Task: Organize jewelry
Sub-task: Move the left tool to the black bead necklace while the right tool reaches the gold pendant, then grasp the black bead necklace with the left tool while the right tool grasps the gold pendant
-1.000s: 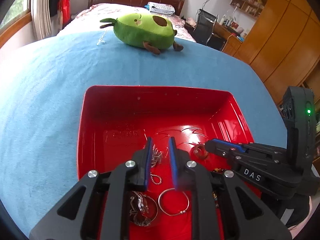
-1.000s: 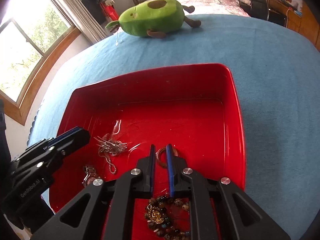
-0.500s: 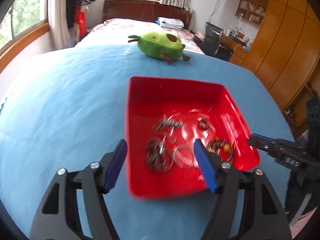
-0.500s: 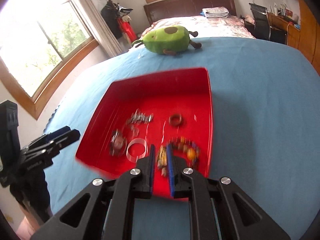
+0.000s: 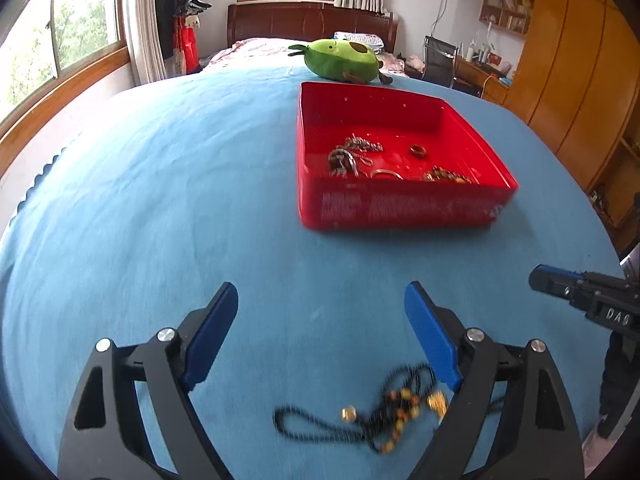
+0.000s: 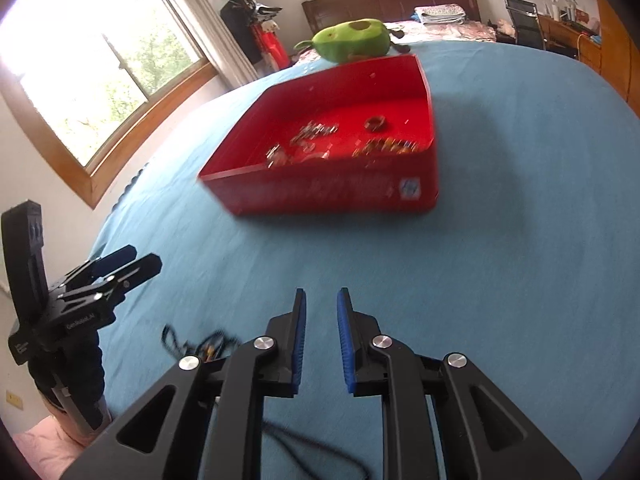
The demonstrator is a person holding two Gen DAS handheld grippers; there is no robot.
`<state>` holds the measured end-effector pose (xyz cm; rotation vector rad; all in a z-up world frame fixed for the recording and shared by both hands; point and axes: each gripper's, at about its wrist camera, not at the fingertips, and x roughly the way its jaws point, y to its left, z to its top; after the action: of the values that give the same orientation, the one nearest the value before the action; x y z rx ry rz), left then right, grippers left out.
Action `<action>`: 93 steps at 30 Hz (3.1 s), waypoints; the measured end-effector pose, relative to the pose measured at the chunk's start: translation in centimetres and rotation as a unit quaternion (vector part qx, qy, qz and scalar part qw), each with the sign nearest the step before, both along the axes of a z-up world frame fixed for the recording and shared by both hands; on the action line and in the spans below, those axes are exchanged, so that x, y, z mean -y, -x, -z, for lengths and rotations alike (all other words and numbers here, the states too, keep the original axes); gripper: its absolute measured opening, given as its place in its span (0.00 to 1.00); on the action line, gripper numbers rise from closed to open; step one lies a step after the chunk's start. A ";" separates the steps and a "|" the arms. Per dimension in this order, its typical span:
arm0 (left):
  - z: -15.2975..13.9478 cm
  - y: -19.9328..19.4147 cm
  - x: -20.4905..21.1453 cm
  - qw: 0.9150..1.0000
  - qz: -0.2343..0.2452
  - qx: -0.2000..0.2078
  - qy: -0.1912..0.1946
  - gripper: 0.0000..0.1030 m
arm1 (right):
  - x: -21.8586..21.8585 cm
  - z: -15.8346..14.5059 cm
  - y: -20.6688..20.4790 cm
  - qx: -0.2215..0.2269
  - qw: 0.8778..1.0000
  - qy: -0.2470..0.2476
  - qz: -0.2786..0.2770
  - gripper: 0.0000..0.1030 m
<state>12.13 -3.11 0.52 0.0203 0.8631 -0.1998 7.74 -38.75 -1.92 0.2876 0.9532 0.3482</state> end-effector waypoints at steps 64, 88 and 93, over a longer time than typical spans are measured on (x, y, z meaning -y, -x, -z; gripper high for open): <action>2.3 6.8 -5.4 0.999 -0.028 -0.023 -0.007 0.90 | -11.7 4.2 4.5 -0.056 0.990 0.087 -0.095 0.14; 4.6 5.8 1.9 0.991 0.101 -0.049 -0.070 0.90 | -2.7 3.9 0.0 -0.057 0.998 0.000 -0.006 0.14; 5.6 5.0 3.7 0.986 0.128 -0.069 -0.080 0.90 | -2.3 4.2 -0.1 -0.061 0.998 -0.003 -0.009 0.14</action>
<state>7.13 -6.79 -5.05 0.2712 1.0124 -0.3761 7.85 -36.44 -6.16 0.3098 1.0759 0.3531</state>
